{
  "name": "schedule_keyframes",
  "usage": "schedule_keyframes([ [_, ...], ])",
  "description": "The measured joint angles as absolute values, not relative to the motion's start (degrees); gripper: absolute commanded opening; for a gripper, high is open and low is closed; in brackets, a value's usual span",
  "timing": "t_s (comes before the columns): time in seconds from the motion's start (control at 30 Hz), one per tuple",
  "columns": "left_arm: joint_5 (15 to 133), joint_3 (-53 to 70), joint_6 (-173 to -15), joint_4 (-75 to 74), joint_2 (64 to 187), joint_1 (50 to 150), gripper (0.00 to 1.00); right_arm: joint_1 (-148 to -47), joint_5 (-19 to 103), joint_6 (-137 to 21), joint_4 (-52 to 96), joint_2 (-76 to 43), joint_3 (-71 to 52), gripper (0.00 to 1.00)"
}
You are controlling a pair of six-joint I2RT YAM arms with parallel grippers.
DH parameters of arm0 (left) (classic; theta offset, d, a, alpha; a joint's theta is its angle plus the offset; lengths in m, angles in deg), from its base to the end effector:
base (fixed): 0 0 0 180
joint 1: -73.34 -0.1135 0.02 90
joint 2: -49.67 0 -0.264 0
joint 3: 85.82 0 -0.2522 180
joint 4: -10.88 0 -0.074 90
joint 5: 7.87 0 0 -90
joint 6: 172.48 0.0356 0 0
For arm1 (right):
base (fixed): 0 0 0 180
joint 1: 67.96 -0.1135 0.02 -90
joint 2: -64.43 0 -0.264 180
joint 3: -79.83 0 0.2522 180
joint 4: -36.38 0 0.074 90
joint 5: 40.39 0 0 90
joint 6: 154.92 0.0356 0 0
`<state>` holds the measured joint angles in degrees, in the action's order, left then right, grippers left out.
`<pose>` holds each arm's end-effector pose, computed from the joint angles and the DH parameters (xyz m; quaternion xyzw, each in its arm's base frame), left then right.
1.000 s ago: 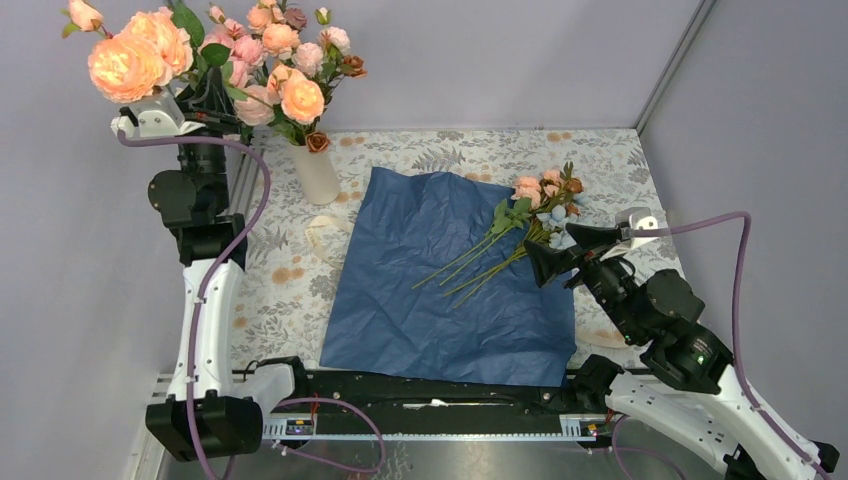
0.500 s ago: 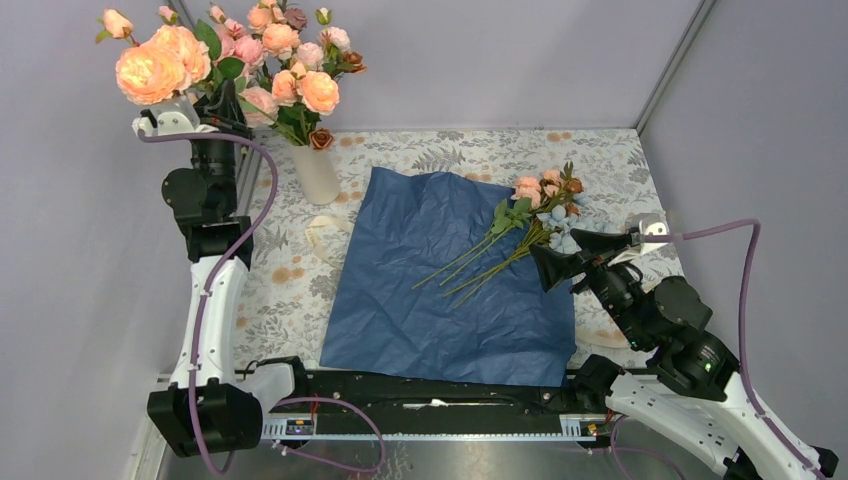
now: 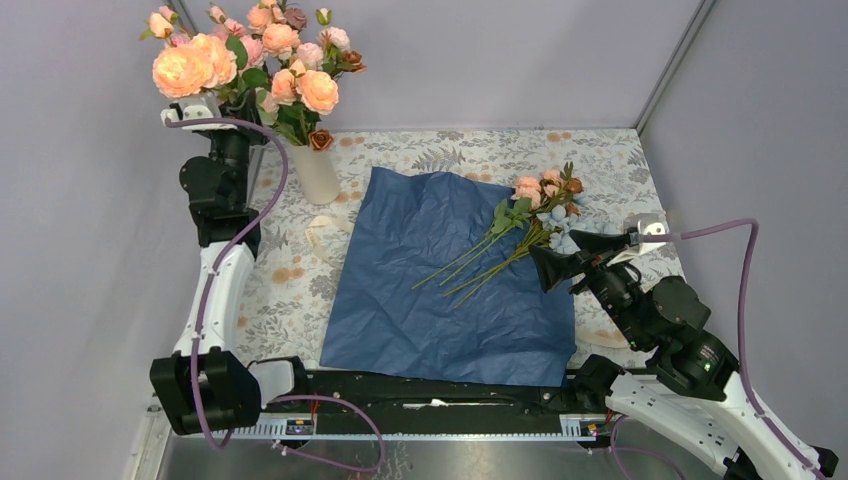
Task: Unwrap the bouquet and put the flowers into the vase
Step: Insert the fake flower into the vase.
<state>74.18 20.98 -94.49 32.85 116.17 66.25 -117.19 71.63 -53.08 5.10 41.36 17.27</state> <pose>0.2597 0.0273 0.4374 -0.0256 0.5116 -0.0722 0.8558 0.0608 0.0501 0.3926 -0.0692 0.6550 0.2693 0.7026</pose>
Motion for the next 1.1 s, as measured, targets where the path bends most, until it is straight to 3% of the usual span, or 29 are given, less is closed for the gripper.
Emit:
schedule_keyframes([
  [1.1, 72.28, 22.88, -87.3, 35.71, 124.08, 70.43, 0.0, -117.19, 72.68, -53.12, 5.08, 41.3, 18.36, 1.0],
])
